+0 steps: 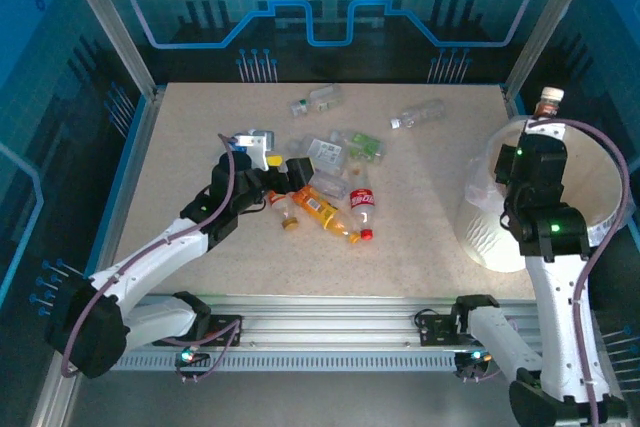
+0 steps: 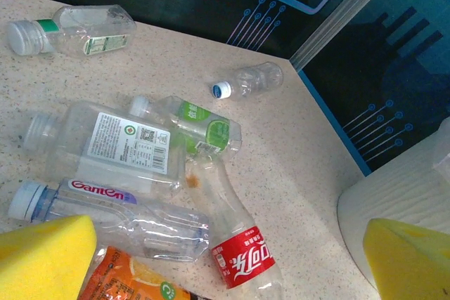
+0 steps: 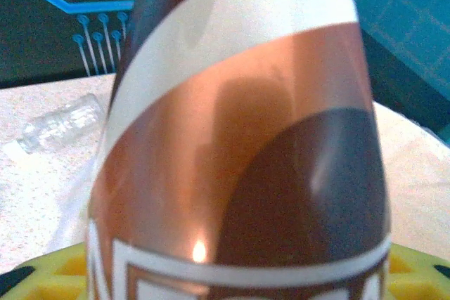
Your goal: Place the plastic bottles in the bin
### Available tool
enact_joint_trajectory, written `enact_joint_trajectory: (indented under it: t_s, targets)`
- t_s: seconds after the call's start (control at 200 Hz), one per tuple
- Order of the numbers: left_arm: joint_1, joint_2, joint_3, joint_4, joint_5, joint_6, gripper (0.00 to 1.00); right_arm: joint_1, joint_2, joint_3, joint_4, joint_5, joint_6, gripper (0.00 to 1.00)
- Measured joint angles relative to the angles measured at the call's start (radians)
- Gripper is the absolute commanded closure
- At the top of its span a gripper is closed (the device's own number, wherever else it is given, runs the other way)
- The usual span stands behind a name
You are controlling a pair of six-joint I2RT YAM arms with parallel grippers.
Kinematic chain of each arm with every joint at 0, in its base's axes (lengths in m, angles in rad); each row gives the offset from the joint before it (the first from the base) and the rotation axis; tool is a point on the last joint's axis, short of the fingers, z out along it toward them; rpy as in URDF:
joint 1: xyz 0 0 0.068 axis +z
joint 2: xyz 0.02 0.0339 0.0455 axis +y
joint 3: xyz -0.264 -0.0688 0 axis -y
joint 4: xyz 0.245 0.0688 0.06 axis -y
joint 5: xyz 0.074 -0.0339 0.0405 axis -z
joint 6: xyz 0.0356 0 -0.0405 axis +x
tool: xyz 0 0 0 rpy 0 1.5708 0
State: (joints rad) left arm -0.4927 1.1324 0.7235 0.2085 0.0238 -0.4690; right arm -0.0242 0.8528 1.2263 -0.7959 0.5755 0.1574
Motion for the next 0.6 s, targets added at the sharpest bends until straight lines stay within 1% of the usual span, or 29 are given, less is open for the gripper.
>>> enact_joint_trajectory:
  t_s: [0.09, 0.185, 0.35, 0.47, 0.595]
  targets:
    - [0.0, 0.0, 0.0, 0.0, 0.0, 0.0, 0.01, -0.115, 0.043, 0.033, -0.043, -0.064, 0.012, 0.77]
    - [0.0, 0.002, 0.006, -0.001, 0.0, 0.0, 0.01, -0.211, 0.08, 0.048, -0.086, -0.083, 0.019, 0.75]
    - [0.0, 0.029, 0.047, -0.009, 0.001, 0.005, 0.01, -0.319, 0.124, 0.066, -0.156, -0.034, 0.022, 0.73]
    - [0.0, 0.055, 0.079, -0.023, 0.016, 0.005, 0.01, -0.397, 0.14, 0.065, -0.182, -0.023, 0.021, 0.7]
    - [0.0, 0.084, 0.109, -0.028, 0.035, 0.004, 0.01, -0.441, 0.168, 0.064, -0.199, -0.027, 0.022, 0.67]
